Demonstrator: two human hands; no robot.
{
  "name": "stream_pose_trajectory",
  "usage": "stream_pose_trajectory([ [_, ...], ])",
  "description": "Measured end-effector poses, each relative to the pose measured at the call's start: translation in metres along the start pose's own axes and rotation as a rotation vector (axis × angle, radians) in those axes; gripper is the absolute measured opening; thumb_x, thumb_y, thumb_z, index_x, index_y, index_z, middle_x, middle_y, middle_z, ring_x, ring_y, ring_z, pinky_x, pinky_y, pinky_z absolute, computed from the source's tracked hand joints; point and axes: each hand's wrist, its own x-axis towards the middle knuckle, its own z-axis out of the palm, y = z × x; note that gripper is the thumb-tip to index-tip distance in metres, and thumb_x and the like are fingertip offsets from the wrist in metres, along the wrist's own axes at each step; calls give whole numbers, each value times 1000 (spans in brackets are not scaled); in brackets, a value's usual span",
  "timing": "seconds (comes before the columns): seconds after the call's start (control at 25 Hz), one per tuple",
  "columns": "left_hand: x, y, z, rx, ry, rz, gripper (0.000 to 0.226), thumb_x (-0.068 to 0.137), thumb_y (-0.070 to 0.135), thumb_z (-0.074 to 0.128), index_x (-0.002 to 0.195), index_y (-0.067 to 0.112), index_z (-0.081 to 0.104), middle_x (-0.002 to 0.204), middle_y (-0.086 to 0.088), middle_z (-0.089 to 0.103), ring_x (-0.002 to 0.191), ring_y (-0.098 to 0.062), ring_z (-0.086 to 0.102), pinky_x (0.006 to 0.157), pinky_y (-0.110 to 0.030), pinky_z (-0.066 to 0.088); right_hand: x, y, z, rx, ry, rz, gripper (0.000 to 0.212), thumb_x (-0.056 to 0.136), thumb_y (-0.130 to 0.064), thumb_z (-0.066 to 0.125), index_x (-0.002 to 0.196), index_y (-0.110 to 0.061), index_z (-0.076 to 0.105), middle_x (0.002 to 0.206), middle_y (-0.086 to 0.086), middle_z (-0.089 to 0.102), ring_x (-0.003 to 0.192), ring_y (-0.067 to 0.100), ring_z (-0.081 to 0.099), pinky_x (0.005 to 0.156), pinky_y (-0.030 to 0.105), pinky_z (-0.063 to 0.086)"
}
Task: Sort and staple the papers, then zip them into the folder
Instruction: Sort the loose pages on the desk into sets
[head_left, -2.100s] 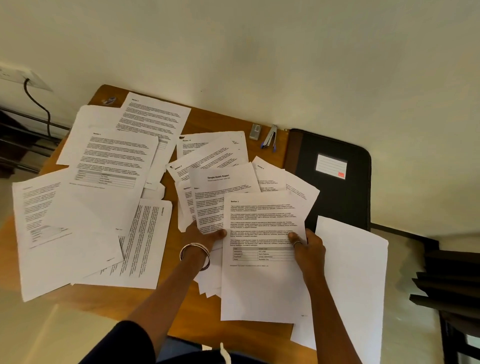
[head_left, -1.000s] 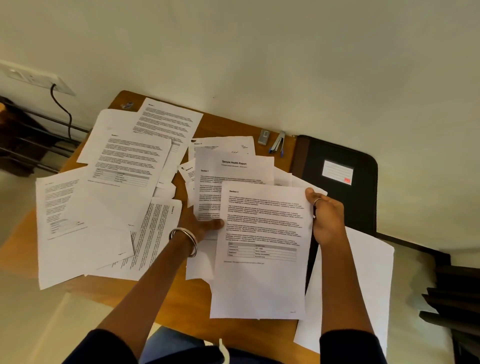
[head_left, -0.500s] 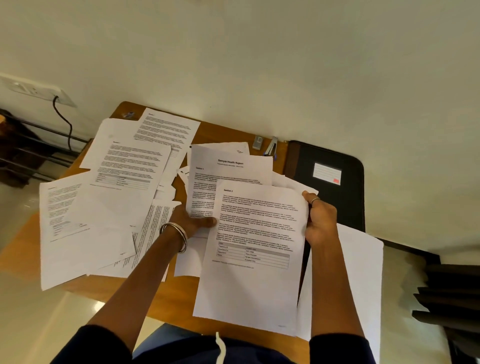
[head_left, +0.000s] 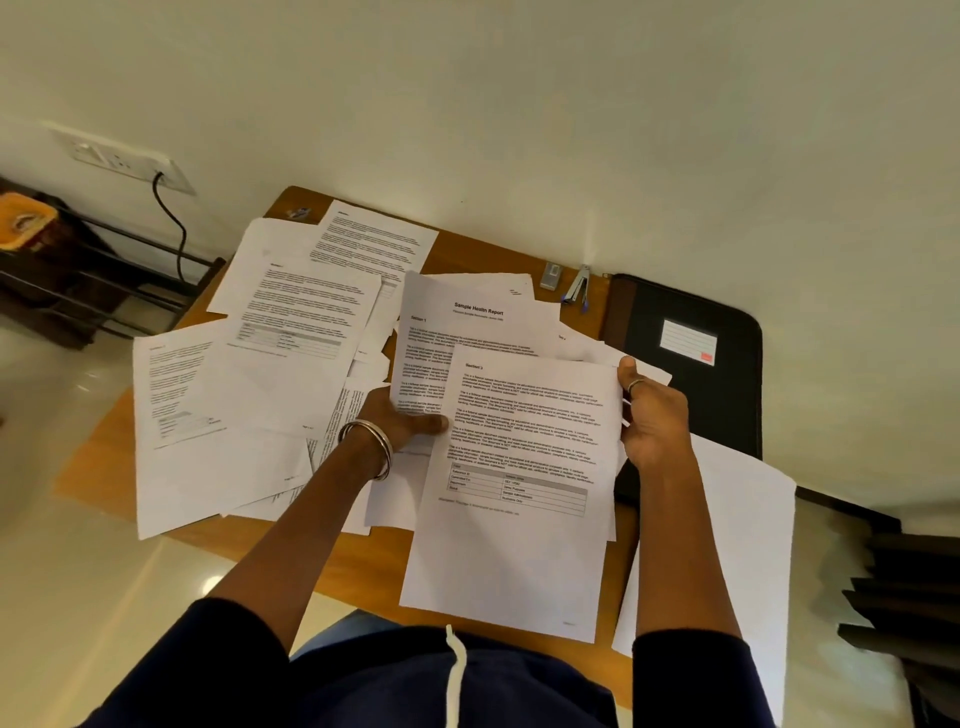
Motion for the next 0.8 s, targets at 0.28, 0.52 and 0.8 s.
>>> stream_pose_trajectory([
  [0.28,6,-2,-14,-16,2,-10,47,68,16,81,107,14,56,102,-2,62,89,-23,59,73,-32,51,-11,-1,12,107,-45,79,23,88,-33,64,104,-17,59,94,3,71,79,22,69,58,38,56],
  [0.52,16,-5,-27,-43,-36,-44,54,64,17,84,112,12,58,107,-5,65,94,-28,62,83,-43,54,-16,1,23,47,38,77,41,86,-38,65,119,-17,54,109,4,66,87,24,65,82,43,55],
  [0.8,30,3,-48,-120,-57,-29,53,64,17,83,112,12,60,104,-3,66,94,-26,62,76,-35,55,-34,13,34,-41,-68,53,37,87,-52,58,113,-26,55,102,-2,68,92,25,66,77,45,54],
])
